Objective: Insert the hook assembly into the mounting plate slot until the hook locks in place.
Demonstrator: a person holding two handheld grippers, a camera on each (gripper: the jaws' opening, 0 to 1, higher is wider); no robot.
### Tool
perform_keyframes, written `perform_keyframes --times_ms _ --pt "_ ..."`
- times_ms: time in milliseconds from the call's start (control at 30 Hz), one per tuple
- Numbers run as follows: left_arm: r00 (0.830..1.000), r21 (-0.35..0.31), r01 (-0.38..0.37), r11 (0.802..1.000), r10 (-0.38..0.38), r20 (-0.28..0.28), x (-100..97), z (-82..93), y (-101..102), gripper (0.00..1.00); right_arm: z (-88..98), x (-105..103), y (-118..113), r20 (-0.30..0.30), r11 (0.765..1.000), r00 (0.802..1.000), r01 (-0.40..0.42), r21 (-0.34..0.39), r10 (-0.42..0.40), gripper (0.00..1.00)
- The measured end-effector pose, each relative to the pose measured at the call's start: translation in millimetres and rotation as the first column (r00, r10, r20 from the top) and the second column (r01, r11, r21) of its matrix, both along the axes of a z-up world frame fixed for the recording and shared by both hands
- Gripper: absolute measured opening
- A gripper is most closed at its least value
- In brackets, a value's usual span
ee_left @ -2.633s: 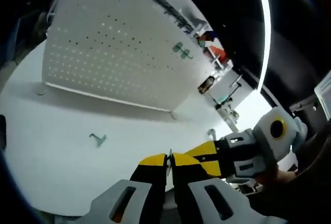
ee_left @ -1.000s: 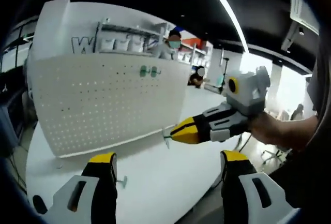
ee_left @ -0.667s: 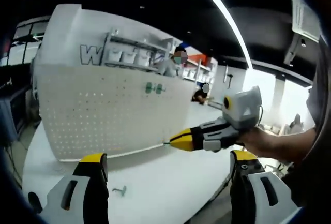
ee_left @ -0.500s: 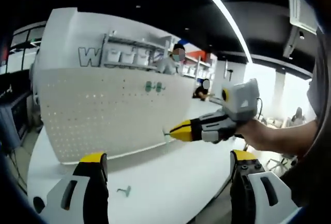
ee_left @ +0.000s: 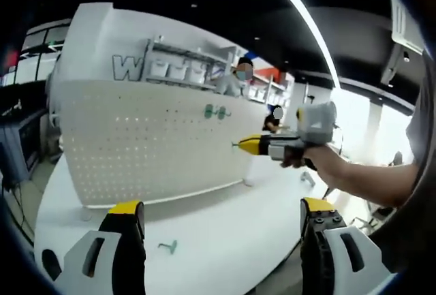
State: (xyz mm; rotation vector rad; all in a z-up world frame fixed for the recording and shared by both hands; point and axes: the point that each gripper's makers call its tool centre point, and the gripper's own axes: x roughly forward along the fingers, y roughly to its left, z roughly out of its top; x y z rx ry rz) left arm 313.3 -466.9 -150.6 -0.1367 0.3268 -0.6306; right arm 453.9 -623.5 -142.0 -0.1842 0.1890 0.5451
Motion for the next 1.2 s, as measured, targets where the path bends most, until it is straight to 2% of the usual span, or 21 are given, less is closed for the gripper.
perform_keyframes --times_ms 300,533,633,800,1033,1200 --pt "0.999 -0.011 -0.022 1.000 0.022 -0.035 3.8 -9.4 8.7 0.93 15.8 35.5 -40.4 0.061 0.993 0.991 0.117 0.016 -0.118 0.00" --pt "0.999 -0.002 -0.032 0.999 0.032 -0.037 8.3 -10.5 14.3 0.93 14.8 48.9 -54.6 0.087 0.987 0.983 0.160 0.000 -0.159 0.00" --pt "0.998 -0.005 -0.039 0.999 0.039 -0.039 11.3 -10.7 18.2 0.93 21.2 55.7 -62.4 0.126 0.982 0.974 0.189 -0.014 -0.186 0.00" --pt "0.998 0.002 -0.051 0.999 0.051 -0.035 14.5 -9.8 23.3 0.93 28.4 68.6 -71.7 0.154 0.975 0.964 0.222 0.000 -0.219 0.00" --pt "0.997 0.019 -0.069 0.997 0.070 -0.046 16.0 -15.2 32.4 0.92 42.8 90.1 -91.8 0.193 0.958 0.938 0.283 0.047 -0.287 0.00" --pt "0.995 0.018 -0.077 0.997 0.078 -0.056 16.5 -18.8 34.3 0.92 50.2 105.6 -100.7 0.212 0.952 0.928 0.303 0.051 -0.307 0.00"
